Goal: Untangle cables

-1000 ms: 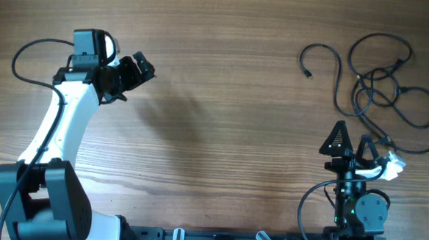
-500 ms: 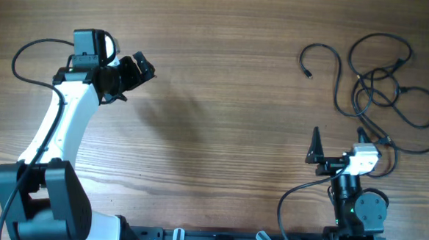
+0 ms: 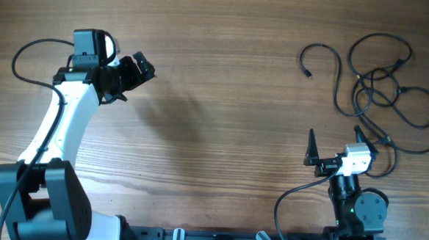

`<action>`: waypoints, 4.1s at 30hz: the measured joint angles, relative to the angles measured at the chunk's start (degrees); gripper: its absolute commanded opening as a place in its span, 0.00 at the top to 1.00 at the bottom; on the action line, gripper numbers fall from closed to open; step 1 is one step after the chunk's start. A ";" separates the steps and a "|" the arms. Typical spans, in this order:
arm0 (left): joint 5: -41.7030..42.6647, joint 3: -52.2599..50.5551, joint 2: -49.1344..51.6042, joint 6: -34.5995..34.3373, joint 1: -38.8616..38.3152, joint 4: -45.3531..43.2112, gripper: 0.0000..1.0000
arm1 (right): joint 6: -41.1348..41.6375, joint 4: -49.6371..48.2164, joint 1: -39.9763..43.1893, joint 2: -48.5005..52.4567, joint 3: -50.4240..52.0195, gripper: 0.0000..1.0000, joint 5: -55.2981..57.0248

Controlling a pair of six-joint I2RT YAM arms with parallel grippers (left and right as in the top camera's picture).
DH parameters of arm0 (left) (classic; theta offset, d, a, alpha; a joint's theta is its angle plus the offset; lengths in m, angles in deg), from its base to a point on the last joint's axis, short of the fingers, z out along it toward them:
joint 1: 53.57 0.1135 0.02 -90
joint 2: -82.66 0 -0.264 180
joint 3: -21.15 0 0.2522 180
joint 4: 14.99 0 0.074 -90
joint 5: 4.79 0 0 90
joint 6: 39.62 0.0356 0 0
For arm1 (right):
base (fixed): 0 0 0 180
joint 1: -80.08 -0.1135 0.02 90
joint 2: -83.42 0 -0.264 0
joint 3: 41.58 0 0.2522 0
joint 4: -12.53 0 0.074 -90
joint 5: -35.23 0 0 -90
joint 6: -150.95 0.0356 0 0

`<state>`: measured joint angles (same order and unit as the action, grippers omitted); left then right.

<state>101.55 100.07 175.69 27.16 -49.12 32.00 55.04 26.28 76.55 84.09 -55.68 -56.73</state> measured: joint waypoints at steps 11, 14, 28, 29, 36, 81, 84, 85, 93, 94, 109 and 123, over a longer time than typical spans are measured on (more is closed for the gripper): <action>0.00 0.00 0.00 0.00 0.00 0.02 0.00 | 0.00 0.00 0.00 0.00 0.00 0.00 0.00; 0.00 0.00 0.00 0.00 0.00 0.00 0.00 | 0.00 0.00 0.00 0.00 0.00 0.00 0.00; 0.00 0.00 0.00 0.00 0.00 0.02 0.00 | 0.00 0.00 0.00 0.00 0.00 0.00 0.00; 0.00 0.00 0.00 0.00 0.00 0.00 0.00 | 0.00 0.00 0.00 0.00 0.00 0.00 0.00; 0.00 0.00 0.00 0.00 0.00 0.02 0.00 | 0.00 0.00 0.00 0.00 0.00 0.00 0.00; -0.85 -29.49 -19.52 0.00 0.00 -27.28 0.00 | 0.00 0.04 0.00 0.00 0.00 0.00 -0.20; 0.00 -38.18 -21.68 0.04 0.00 -37.00 0.00 | 0.00 0.04 0.00 0.00 0.00 0.00 -0.20; 0.04 -40.17 -22.36 0.00 0.00 -39.28 0.00 | -0.02 0.04 0.00 0.00 0.00 0.00 -0.20; 0.50 -54.27 -28.41 0.02 0.00 -54.97 0.00 | 0.00 0.04 0.00 0.00 0.00 0.00 -0.20; 0.52 -54.66 -28.74 0.02 0.00 -55.06 0.00 | 0.00 0.02 0.00 0.00 0.00 0.00 -0.20; 0.52 -60.78 -34.42 0.02 0.00 -57.00 0.00 | 0.00 0.04 0.00 0.00 0.00 0.00 -0.20; 0.44 -64.59 -51.60 0.04 0.00 -49.44 0.00 | -0.02 0.02 0.00 0.00 0.00 0.00 -0.20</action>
<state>101.99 35.49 124.09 27.20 -49.12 -17.44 55.02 26.31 76.55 84.09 -55.68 -56.92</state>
